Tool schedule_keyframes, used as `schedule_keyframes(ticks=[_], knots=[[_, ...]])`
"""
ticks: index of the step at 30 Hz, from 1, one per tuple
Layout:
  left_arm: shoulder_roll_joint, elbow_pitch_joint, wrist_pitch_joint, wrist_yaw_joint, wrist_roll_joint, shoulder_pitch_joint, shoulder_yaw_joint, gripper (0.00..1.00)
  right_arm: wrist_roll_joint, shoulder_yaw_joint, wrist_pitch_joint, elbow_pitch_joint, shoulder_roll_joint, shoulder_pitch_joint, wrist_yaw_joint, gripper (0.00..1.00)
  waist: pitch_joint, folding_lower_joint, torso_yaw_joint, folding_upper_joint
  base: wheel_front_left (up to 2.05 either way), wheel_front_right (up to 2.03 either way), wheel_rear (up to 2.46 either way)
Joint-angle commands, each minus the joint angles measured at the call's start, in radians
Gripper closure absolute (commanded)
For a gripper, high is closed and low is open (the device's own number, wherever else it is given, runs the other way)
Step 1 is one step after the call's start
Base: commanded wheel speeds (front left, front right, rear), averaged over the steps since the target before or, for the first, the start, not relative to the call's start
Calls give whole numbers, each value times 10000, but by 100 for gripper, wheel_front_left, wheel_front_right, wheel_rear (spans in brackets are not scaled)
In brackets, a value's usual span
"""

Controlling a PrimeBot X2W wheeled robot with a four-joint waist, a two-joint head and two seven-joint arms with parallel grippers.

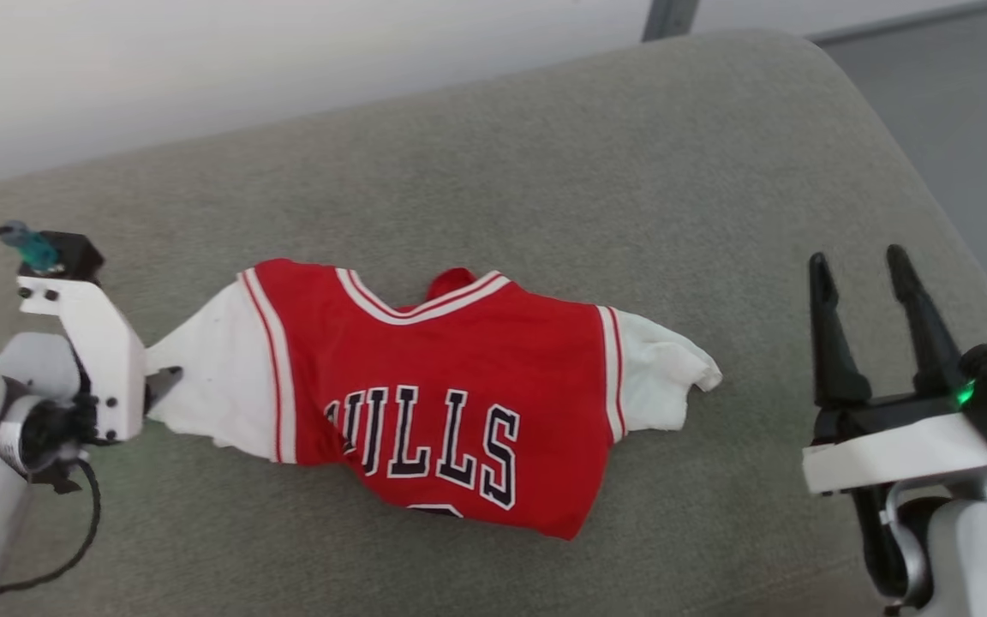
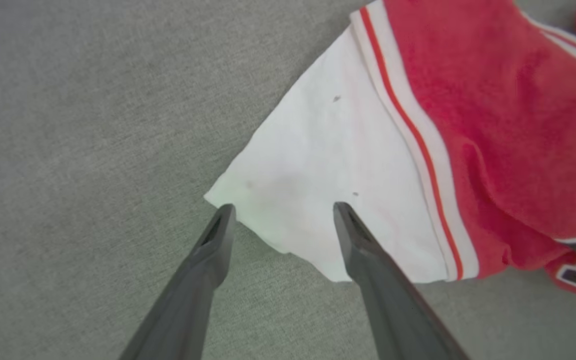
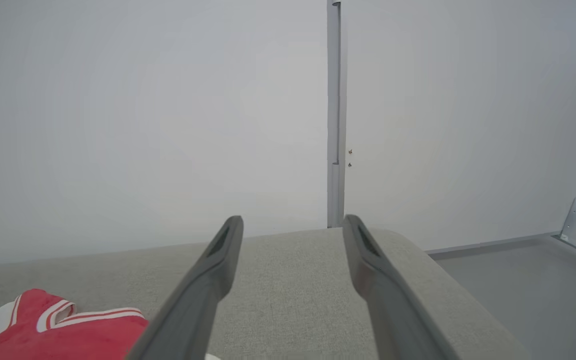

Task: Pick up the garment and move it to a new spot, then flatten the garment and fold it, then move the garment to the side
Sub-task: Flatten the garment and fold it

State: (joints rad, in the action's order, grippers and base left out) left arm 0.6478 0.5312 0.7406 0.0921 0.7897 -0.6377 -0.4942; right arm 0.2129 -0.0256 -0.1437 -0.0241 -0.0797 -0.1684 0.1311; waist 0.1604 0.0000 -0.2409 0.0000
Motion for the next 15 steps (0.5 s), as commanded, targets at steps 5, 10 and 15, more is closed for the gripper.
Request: schedule_keyframes(ticks=[5,10,15], knots=[[-15,1077,427,-380,-68,-498,-17,0,159,137,-383,203,245,163,-7,0,514,0,-530,0,0,0,0],[-207,2024,529,-613,-371,-667,-332,0,226,62,-649,102,286,96,-7,0,767,0,-669,0,0,0,0],[-463,2903,705,-795,-631,-665,-672,0,304,132,-813,74,296,50,-7,0,967,0,-689,0,0,0,0]])
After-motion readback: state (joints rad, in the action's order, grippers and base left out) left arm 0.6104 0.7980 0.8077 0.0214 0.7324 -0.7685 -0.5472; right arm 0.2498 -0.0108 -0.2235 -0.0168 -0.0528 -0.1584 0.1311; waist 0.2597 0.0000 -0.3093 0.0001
